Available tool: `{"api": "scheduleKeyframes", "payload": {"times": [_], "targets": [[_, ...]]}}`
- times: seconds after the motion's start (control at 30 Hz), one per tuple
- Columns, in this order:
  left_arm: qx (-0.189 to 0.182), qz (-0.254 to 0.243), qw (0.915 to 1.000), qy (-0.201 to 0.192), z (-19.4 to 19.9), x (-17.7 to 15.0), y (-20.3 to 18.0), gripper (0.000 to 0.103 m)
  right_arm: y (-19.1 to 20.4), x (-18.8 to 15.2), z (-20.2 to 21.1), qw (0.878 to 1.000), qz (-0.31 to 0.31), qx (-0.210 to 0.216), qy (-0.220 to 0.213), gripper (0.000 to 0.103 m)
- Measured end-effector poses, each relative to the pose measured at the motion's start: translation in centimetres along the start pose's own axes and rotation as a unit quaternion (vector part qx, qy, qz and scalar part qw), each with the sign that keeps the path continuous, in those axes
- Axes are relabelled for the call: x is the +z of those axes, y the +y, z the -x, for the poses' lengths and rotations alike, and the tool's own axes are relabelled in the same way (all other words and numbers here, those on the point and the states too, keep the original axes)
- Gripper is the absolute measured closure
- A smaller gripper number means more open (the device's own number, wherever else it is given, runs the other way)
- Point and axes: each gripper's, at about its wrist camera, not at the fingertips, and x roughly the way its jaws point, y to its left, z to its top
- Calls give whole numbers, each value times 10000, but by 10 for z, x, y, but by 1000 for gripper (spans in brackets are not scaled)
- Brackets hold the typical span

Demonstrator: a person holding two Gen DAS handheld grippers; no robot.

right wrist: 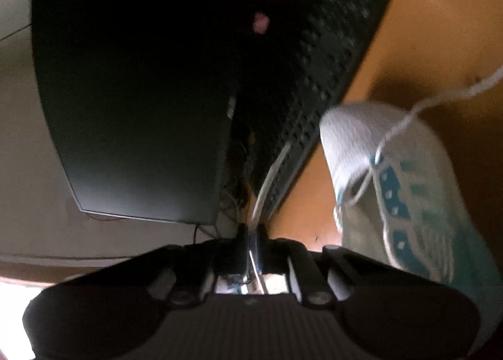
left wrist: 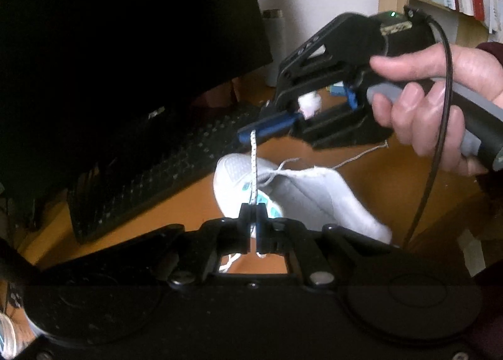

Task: Lace up shoes with both hands

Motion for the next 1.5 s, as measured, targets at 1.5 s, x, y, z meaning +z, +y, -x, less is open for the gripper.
{"api": "scheduleKeyframes", "payload": {"times": [1.5], "targets": [[-118, 429, 9985, 304, -33, 14, -6, 78, 131, -27, 105, 8136, 5473, -1781, -829, 100]]}}
